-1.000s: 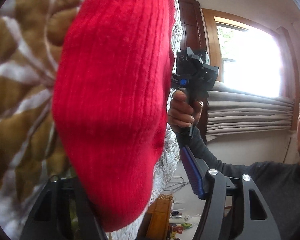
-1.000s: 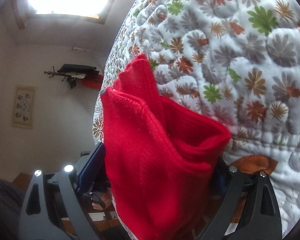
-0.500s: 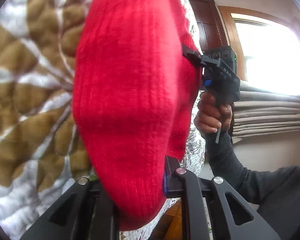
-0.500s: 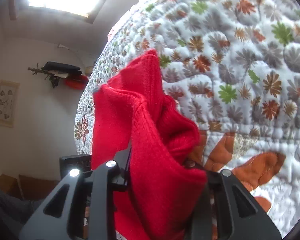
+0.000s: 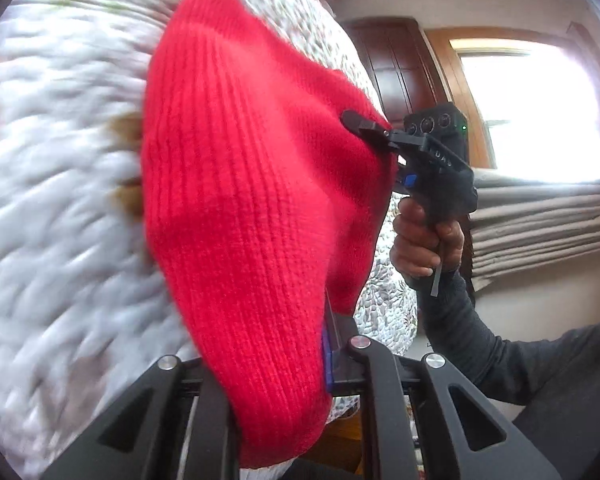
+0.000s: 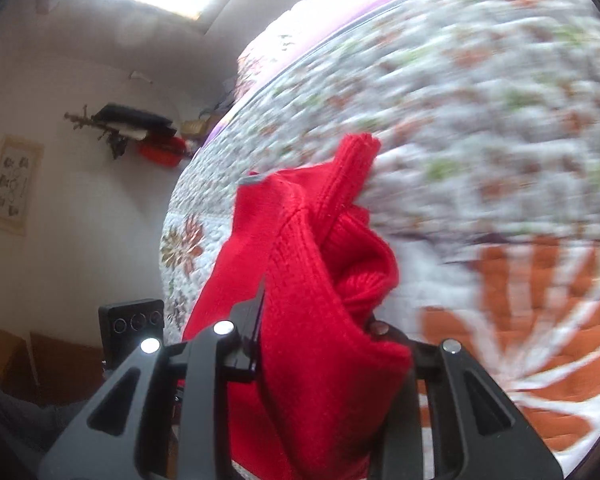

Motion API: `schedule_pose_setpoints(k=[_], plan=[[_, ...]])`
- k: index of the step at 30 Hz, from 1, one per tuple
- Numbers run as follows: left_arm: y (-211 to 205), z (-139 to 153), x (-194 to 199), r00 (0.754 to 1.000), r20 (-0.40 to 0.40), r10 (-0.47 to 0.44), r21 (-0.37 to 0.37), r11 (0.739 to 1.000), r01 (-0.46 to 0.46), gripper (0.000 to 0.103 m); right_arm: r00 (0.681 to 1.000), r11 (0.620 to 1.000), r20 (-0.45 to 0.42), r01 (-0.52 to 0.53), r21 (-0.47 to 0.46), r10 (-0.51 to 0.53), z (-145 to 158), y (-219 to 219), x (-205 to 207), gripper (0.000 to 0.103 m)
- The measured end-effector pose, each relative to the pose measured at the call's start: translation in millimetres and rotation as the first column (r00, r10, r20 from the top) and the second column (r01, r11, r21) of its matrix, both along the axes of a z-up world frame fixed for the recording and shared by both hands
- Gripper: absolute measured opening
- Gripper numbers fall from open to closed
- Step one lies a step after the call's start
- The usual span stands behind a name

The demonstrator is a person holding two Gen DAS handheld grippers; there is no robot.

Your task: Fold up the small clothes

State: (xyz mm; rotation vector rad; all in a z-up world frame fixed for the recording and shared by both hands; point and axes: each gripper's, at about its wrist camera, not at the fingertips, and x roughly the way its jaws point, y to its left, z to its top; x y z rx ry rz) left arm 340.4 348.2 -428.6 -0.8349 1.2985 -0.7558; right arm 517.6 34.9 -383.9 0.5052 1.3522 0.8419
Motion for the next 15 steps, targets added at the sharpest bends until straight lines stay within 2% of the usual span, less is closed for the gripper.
schedule_pose_setpoints(k=[5, 9, 10, 11, 12, 15], plan=[[52, 9, -48, 0.991, -0.011, 0.131, 0.048, 0.990, -0.130, 0.015, 0.992, 0.992, 0.009, -0.125, 0.016, 0.125, -8, 94, -26, 0.028], [93, -23, -92, 0.957, -0.085, 0.279, 0.091, 0.958, -0.271, 0.016, 0.976, 0.976, 0.016, -0.216, -0.029, 0.217, -24, 153, -50, 0.029], [93, -33, -96, 0.950, -0.104, 0.296, 0.105, 0.953, -0.285, 0.020, 0.974, 0.973, 0.017, -0.224, -0.051, 0.225, -31, 161, -54, 0.033], [94, -46, -99, 0.941, -0.128, 0.313, 0.128, 0.946, -0.297, 0.032, 0.975, 0.973, 0.019, -0.219, -0.077, 0.221, -36, 166, -56, 0.045], [94, -55, -101, 0.936, -0.145, 0.320, 0.131, 0.944, -0.303, 0.035, 0.979, 0.974, 0.021, -0.201, -0.100, 0.204, -38, 165, -55, 0.049], [97, -50, -99, 0.938, -0.141, 0.317, 0.126, 0.945, -0.301, 0.040, 0.993, 0.986, 0.032, -0.105, -0.131, 0.111, -23, 142, -58, 0.069]])
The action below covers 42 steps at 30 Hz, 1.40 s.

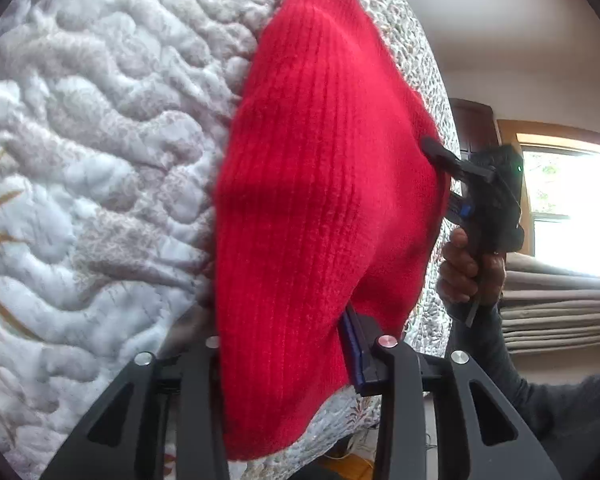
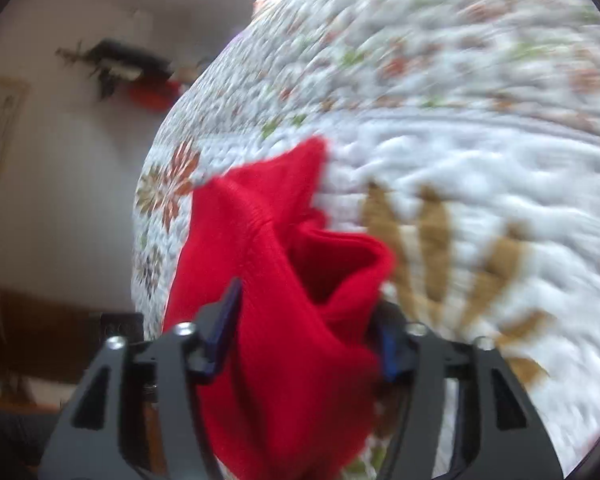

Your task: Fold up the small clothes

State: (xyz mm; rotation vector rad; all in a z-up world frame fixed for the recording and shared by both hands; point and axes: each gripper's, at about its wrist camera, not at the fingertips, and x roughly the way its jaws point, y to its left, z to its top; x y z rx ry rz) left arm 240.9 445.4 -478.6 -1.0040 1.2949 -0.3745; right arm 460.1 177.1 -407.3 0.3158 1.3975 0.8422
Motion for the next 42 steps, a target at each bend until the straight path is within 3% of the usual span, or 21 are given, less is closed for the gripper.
schedule_pose_setpoints(k=[1, 2, 6, 9, 10, 11, 12, 15, 17, 19, 21, 25, 27, 32, 33, 34, 39, 42], plan=[[2, 8, -1, 1.000, 0.005, -0.006, 0.036, 0.999, 0.006, 0.048, 0.999, 0.999, 0.023, 0.049, -0.005, -0.049, 7, -21, -3, 0.076], [6, 18, -4, 1.000, 0.013, -0.007, 0.084, 0.996, 0.006, 0.055, 0.996, 0.996, 0.026, 0.089, -0.014, -0.088, 13, -35, -6, 0.076], [30, 47, -13, 0.999, 0.036, 0.014, 0.187, 0.982, -0.020, 0.060, 0.986, 0.986, -0.020, 0.168, -0.003, -0.168, 13, -74, -13, 0.071], [25, 73, -12, 0.994, 0.106, -0.025, 0.176, 0.984, 0.006, 0.059, 0.987, 0.988, -0.059, 0.151, 0.030, -0.149, 6, -67, -17, 0.058], [18, 82, -8, 0.989, 0.137, -0.061, 0.168, 0.985, 0.037, 0.058, 0.989, 0.990, -0.064, 0.139, 0.024, -0.137, 3, -58, -17, 0.044], [8, 89, -3, 0.982, 0.163, -0.098, 0.156, 0.985, 0.072, 0.058, 0.989, 0.991, -0.062, 0.135, 0.013, -0.133, 1, -52, -16, 0.023], [-4, 92, 5, 0.971, 0.187, -0.147, 0.142, 0.982, 0.121, 0.058, 0.989, 0.991, -0.048, 0.137, 0.003, -0.136, 1, -47, -15, 0.015], [-38, 84, 17, 0.951, 0.195, -0.241, 0.113, 0.969, 0.222, 0.057, 0.985, 0.988, 0.078, 0.157, 0.000, -0.157, 23, -45, -17, 0.007], [-43, 61, 7, 0.942, 0.160, -0.296, 0.112, 0.953, 0.281, 0.056, 0.974, 0.980, 0.125, 0.196, -0.041, -0.190, 23, -49, -17, 0.006], [-53, 38, 7, 0.944, 0.117, -0.310, 0.090, 0.950, 0.301, 0.055, 0.974, 0.974, 0.096, 0.213, -0.082, -0.206, 1, -47, -14, 0.007], [-54, 31, 5, 0.945, 0.099, -0.313, 0.061, 0.949, 0.308, 0.055, 0.976, 0.972, 0.050, 0.214, -0.096, -0.210, -18, -44, -13, 0.015], [-45, 70, 12, 0.942, 0.179, -0.284, 0.040, 0.959, 0.281, 0.056, 0.958, 0.956, 0.055, 0.285, -0.076, -0.281, 3, -59, -32, 0.042], [-27, 84, 24, 0.948, 0.228, -0.222, 0.017, 0.974, 0.224, 0.056, 0.956, 0.953, 0.028, 0.295, -0.075, -0.293, 11, -67, -53, 0.045], [-8, 65, 54, 0.960, 0.225, -0.168, -0.025, 0.984, 0.178, 0.055, 0.961, 0.959, -0.062, 0.261, -0.113, -0.269, -3, -58, -105, 0.042], [-6, 57, 58, 0.959, 0.214, -0.184, -0.023, 0.981, 0.194, 0.055, 0.961, 0.959, -0.077, 0.257, -0.115, -0.267, -9, -56, -109, 0.035], [-8, 50, 64, 0.958, 0.199, -0.205, -0.013, 0.977, 0.212, 0.054, 0.961, 0.960, -0.092, 0.250, -0.124, -0.262, -17, -56, -110, 0.009], [-20, 25, 77, 0.959, 0.153, -0.240, -0.009, 0.970, 0.244, 0.047, 0.958, 0.951, -0.068, 0.265, -0.159, -0.278, -27, -71, -108, 0.006], [-22, 33, 71, 0.961, 0.152, -0.229, -0.005, 0.973, 0.233, 0.047, 0.946, 0.949, -0.106, 0.296, -0.108, -0.307, -22, -75, -115, 0.011]])
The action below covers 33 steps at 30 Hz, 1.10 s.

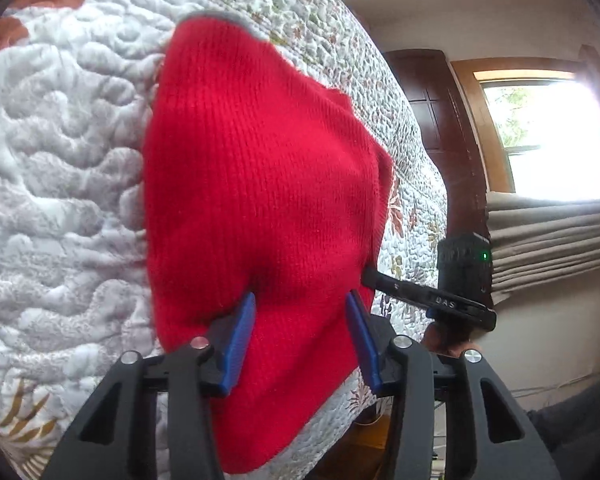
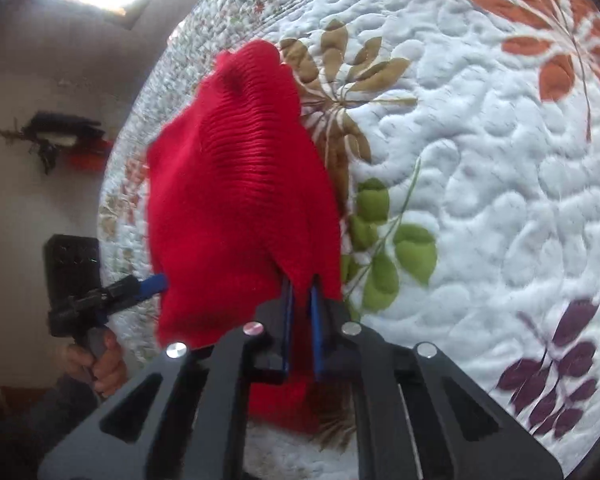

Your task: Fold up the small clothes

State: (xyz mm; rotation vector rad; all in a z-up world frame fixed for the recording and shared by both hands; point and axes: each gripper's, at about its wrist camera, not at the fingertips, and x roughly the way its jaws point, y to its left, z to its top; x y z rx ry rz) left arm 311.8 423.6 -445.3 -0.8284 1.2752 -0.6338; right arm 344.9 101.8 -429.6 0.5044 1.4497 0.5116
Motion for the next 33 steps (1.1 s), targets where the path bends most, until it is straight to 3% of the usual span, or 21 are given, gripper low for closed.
schedule_pose_setpoints(k=[2, 5, 7, 9, 12, 18, 23, 25, 26, 28, 31, 33], plan=[[6, 17, -7, 0.999, 0.042, 0.017, -0.005, 1.000, -0.017, 0.048, 1.000, 1.000, 0.009, 0.019, 0.006, -0.019, 13, -6, -12, 0.026], [14, 24, -19, 0.998, 0.048, 0.028, 0.002, 1.000, -0.028, 0.051, 1.000, 1.000, -0.015, 0.024, -0.007, -0.024, 17, -3, -37, 0.035], [15, 10, -27, 1.000, 0.002, 0.025, 0.010, 1.000, -0.025, 0.054, 0.999, 1.000, -0.045, 0.015, -0.020, -0.015, 11, 1, -53, 0.038], [14, -5, -34, 0.999, -0.030, 0.020, 0.025, 0.999, -0.019, 0.054, 0.997, 0.999, -0.073, 0.009, -0.033, -0.011, -2, 6, -61, 0.037], [12, -15, -34, 0.999, -0.043, 0.033, 0.019, 0.999, -0.032, 0.054, 0.996, 0.995, -0.085, 0.011, -0.096, -0.020, -25, 5, -66, 0.021], [20, -14, -37, 0.998, -0.052, 0.034, 0.025, 0.999, -0.033, 0.054, 0.994, 0.996, -0.094, 0.050, -0.070, -0.057, -26, -9, -73, 0.025], [37, 19, -56, 0.994, -0.088, 0.064, 0.130, 0.990, -0.052, 0.072, 0.993, 0.987, -0.055, 0.094, -0.128, -0.101, 18, -23, -87, 0.040], [42, 38, -67, 0.993, -0.097, 0.061, 0.186, 0.982, -0.042, 0.078, 0.994, 0.977, -0.022, 0.105, -0.187, -0.111, 46, -21, -97, 0.068], [44, 49, -74, 0.992, -0.108, 0.060, 0.226, 0.973, -0.034, 0.086, 0.994, 0.970, -0.002, 0.110, -0.217, -0.113, 63, -20, -103, 0.075], [47, 70, -87, 0.992, -0.113, 0.048, 0.284, 0.959, -0.014, 0.093, 0.993, 0.961, 0.021, 0.122, -0.250, -0.120, 90, -18, -115, 0.081], [49, 108, -114, 0.995, -0.094, 0.040, 0.410, 0.912, 0.002, 0.098, 0.991, 0.943, 0.053, 0.134, -0.305, -0.124, 134, -4, -134, 0.089], [51, 128, -128, 0.995, -0.079, 0.054, 0.448, 0.894, -0.013, 0.098, 0.989, 0.931, 0.086, 0.144, -0.335, -0.122, 162, 4, -148, 0.091]])
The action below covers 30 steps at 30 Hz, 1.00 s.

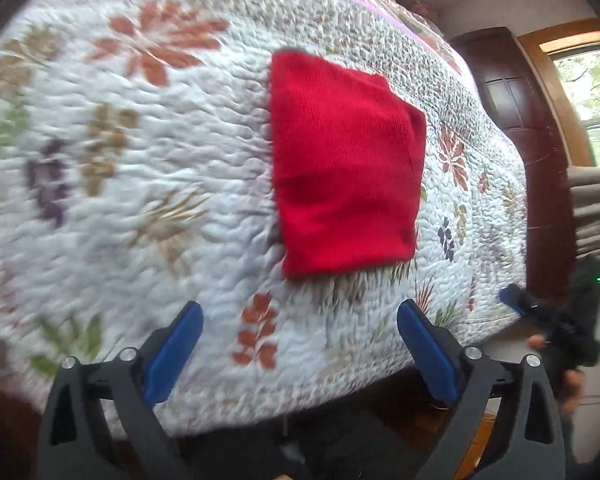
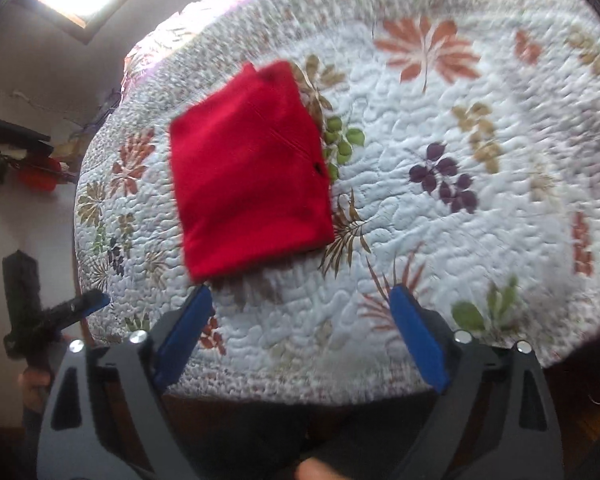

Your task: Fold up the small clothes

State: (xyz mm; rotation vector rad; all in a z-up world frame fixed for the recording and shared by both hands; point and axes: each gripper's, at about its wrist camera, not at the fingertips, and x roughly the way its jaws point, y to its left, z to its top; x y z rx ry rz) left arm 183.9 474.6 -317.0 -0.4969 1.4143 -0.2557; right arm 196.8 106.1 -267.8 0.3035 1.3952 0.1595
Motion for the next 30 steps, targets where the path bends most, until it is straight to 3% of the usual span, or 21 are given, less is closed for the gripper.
schedule_pose_setpoints(k=[6, 12, 16, 20, 30], plan=[[-9, 109, -49, 0.984, 0.152, 0.092, 0.099, 0.989, -0.108, 0.098, 0.989, 0.995, 0.119, -0.079, -0.069, 0.086, 79, 32, -26, 0.092], [-45, 200, -87, 0.957, 0.269, 0.107, 0.156, 0.976, -0.153, 0.098, 0.942, 0.976, 0.271, -0.166, -0.143, 0.200, 173, 34, -53, 0.096], [-70, 237, -106, 0.948, 0.298, 0.107, 0.148, 0.977, -0.156, 0.098, 0.913, 0.966, 0.329, -0.193, -0.172, 0.241, 213, 28, -67, 0.097], [-92, 265, -121, 0.943, 0.319, 0.099, 0.203, 0.964, -0.170, 0.098, 0.887, 0.956, 0.373, -0.207, -0.209, 0.274, 242, 19, -82, 0.098], [-135, 300, -145, 0.948, 0.314, 0.060, 0.272, 0.950, -0.150, 0.098, 0.883, 0.949, 0.368, -0.221, -0.227, 0.293, 270, 1, -101, 0.098]])
